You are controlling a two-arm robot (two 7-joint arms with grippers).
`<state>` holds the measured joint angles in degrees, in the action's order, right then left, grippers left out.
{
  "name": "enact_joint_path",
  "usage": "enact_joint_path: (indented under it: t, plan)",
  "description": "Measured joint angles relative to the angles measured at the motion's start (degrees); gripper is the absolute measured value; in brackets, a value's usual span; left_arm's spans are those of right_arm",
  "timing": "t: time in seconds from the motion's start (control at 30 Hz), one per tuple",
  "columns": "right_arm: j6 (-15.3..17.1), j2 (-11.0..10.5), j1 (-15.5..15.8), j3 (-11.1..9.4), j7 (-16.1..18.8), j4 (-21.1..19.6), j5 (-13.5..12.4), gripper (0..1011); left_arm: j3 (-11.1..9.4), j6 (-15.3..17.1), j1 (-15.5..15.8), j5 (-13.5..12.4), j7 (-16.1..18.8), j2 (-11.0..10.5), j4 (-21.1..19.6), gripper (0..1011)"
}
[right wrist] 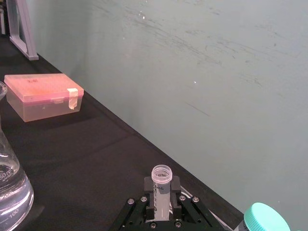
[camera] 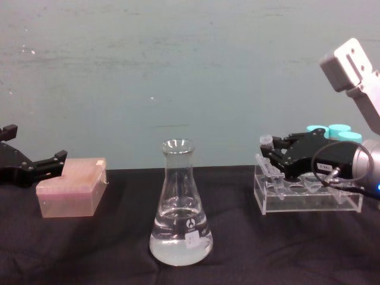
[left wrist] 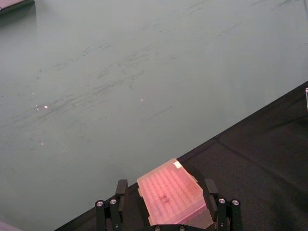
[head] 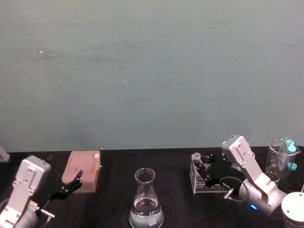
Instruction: Pour the liquid from the test tube into the beaker using one hand.
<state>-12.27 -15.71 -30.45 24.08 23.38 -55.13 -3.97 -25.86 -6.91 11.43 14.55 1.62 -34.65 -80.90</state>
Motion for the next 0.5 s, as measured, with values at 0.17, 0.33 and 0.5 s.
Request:
enact_joint_path:
  t: [0.17,0.33,0.5]
  plan:
    - [-0.1,0.2,0.4,-0.7,0.3,-0.6,0.1,190,0.0,0.0,0.0,0.0,0.0,0.0,0.0,1000]
    - [0.2,0.2,0.8,-1.2,0.5,-1.9,0.2,190,0.0,0.0,0.0,0.0,0.0,0.0,0.0,1000]
    - [0.9,-0.2,1.4,-1.9,0.8,-4.0,0.1,190,0.0,0.0,0.0,0.0,0.0,0.0,0.0,1000]
